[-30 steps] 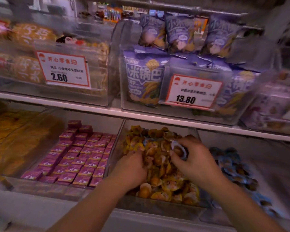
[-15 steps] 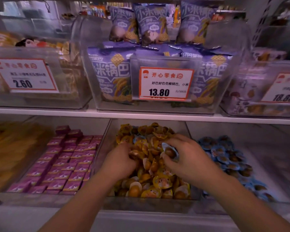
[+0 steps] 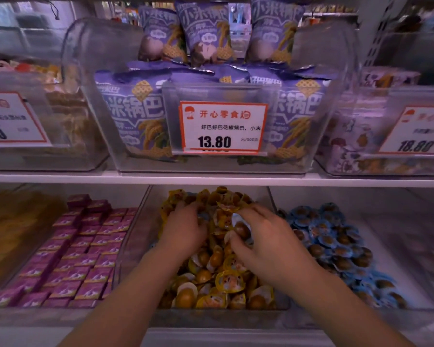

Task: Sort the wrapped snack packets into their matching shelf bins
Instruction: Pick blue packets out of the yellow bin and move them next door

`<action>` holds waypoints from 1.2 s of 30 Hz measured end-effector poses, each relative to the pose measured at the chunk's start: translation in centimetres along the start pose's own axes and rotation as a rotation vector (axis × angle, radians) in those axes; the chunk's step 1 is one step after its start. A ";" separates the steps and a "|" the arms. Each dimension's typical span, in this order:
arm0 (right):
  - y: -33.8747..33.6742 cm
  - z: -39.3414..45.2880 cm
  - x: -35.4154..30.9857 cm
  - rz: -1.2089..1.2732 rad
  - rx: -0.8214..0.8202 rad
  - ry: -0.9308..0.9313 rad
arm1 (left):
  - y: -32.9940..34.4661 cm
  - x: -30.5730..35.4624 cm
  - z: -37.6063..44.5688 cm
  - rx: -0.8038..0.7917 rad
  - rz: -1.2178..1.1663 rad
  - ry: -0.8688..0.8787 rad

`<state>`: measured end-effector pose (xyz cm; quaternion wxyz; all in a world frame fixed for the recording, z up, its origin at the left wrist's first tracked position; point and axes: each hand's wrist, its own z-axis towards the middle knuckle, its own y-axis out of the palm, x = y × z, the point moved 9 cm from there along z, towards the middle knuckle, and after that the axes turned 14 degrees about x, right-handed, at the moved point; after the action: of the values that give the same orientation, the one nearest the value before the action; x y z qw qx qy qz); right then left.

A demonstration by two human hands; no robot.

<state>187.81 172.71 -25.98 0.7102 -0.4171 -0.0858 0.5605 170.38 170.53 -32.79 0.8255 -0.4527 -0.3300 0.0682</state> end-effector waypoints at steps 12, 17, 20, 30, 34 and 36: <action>-0.8 -0.4 0.9 0.711 -0.130 0.495 | -7.8 2.6 -5.5 0.209 -0.868 -0.229; -0.8 -1.8 0.0 0.826 -0.185 0.540 | -6.7 5.3 -6.7 0.162 -0.929 -0.230; -3.5 -1.6 3.0 0.801 -0.060 0.640 | -6.9 6.1 -6.5 0.170 -0.878 -0.156; -6.2 -6.9 14.7 0.516 -0.410 1.006 | -6.9 6.6 -6.4 0.156 -0.549 0.105; -8.0 -4.2 15.3 0.668 0.059 1.036 | -8.4 6.5 -6.1 0.162 -0.290 0.294; -8.2 -3.4 14.2 0.761 0.176 1.027 | -9.9 6.0 -5.7 0.202 -0.171 0.362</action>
<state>200.79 183.21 -27.40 0.4441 -0.5738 0.4651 0.5072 176.67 163.25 -24.21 0.9153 -0.3428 -0.2051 -0.0519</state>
